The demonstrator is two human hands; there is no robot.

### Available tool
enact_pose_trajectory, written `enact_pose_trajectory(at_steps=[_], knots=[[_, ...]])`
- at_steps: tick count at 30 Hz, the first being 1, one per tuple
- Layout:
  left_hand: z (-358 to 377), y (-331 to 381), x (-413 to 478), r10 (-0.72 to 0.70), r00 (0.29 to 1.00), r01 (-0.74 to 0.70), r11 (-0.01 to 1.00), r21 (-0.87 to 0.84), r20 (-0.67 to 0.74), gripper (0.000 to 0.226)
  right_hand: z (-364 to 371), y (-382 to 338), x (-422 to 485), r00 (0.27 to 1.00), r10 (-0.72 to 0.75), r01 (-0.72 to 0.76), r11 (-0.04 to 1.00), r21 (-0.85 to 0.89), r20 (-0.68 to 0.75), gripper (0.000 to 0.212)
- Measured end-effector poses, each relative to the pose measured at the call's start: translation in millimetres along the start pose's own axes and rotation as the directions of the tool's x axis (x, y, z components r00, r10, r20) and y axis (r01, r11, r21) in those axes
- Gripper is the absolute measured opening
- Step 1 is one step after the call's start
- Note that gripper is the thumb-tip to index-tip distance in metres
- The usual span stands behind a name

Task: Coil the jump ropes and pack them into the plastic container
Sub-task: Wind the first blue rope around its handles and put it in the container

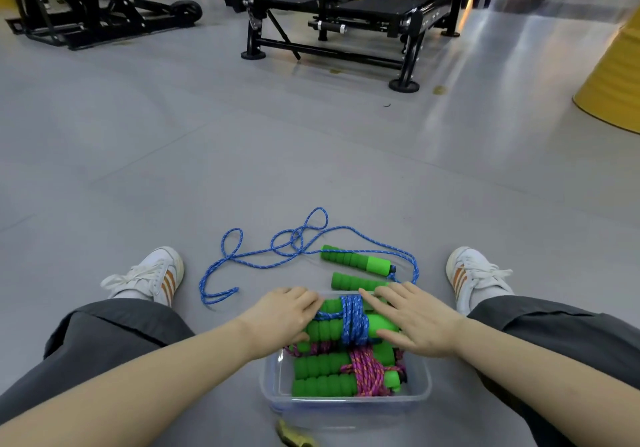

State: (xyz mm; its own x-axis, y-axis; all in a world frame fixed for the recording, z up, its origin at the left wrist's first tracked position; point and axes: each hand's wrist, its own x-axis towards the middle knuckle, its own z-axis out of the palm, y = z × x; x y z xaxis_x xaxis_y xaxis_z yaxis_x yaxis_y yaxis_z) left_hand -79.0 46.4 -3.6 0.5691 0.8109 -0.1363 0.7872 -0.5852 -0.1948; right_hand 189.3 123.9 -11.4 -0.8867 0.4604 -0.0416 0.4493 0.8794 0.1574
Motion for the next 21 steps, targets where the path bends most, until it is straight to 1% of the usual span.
enact_pose_trajectory(at_steps=[2,4,6,8,9,10,11,13,14,15,16,17,19,20,21], knots=[[7.4,7.0,3.9,-0.003,0.999,0.003,1.000,-0.003,-0.033,0.070,11.5,3.8,-2.6,1.000,-0.017,0.016,0.997,-0.075,-0.011,0.064],[12.1,14.8,8.5,-0.023,1.000,0.023,0.999,0.026,-0.020,0.069,18.8,2.0,-1.9,0.999,-0.039,0.038,0.993,-0.116,-0.008,0.061],[21.6,17.8,10.4,-0.043,0.999,0.043,0.998,0.037,-0.022,0.074,24.4,-2.1,-1.2,0.998,-0.051,0.048,0.988,-0.146,-0.021,0.062],[31.3,15.6,10.3,-0.065,0.998,0.065,0.998,-0.002,-0.017,0.083,26.5,-10.1,-2.4,1.000,-0.013,0.012,0.987,-0.162,-0.005,0.064],[31.4,16.0,9.4,-0.077,0.997,0.078,0.997,-0.026,0.003,0.086,27.9,-14.0,-2.3,1.000,0.002,-0.002,0.984,-0.175,0.000,0.065],[28.0,16.5,9.2,-0.082,0.995,0.085,0.995,-0.046,0.053,0.086,27.8,-16.8,-1.4,1.000,0.023,-0.021,0.983,-0.182,0.011,0.066],[23.9,18.1,8.4,-0.081,0.992,0.088,0.993,-0.073,0.101,0.083,23.9,-19.9,-0.7,0.999,0.045,-0.039,0.981,-0.192,0.028,0.067],[16.0,18.3,7.8,-0.076,0.987,0.092,0.989,-0.112,0.144,0.069,11.8,-20.8,1.3,0.993,0.063,-0.044,0.980,-0.192,0.097,0.071],[9.5,17.3,8.2,-0.081,0.984,0.103,0.985,-0.139,0.161,0.064,7.6,-18.2,2.7,0.987,0.028,-0.002,0.986,-0.166,0.157,0.076],[2.2,15.6,9.4,-0.096,0.978,0.127,0.978,-0.166,0.186,0.063,0.8,-12.7,4.9,0.975,0.000,0.023,0.995,-0.102,0.224,0.080],[-5.2,14.1,10.0,-0.110,0.974,0.148,0.971,-0.189,0.198,0.061,-6.8,-6.1,8.0,0.963,-0.016,0.024,0.999,-0.026,0.269,0.080],[-11.2,12.2,9.7,-0.122,0.973,0.164,0.963,-0.215,0.195,0.060,-13.0,-0.5,11.2,0.960,-0.043,0.035,0.999,0.032,0.275,0.076],[-19.6,7.8,10.4,-0.163,0.976,0.197,0.942,-0.271,0.143,0.059,-23.4,5.1,17.7,0.982,-0.041,0.015,0.991,0.135,0.187,0.060],[-24.3,5.9,11.8,-0.185,0.977,0.208,0.934,-0.291,0.106,0.062,-27.8,7.1,22.6,0.994,0.001,-0.021,0.981,0.192,0.107,0.051],[-28.3,3.9,15.0,-0.207,0.977,0.214,0.924,-0.316,0.058,0.068,-30.9,10.6,27.8,0.996,0.080,-0.089,0.961,0.261,0.045,0.043]])
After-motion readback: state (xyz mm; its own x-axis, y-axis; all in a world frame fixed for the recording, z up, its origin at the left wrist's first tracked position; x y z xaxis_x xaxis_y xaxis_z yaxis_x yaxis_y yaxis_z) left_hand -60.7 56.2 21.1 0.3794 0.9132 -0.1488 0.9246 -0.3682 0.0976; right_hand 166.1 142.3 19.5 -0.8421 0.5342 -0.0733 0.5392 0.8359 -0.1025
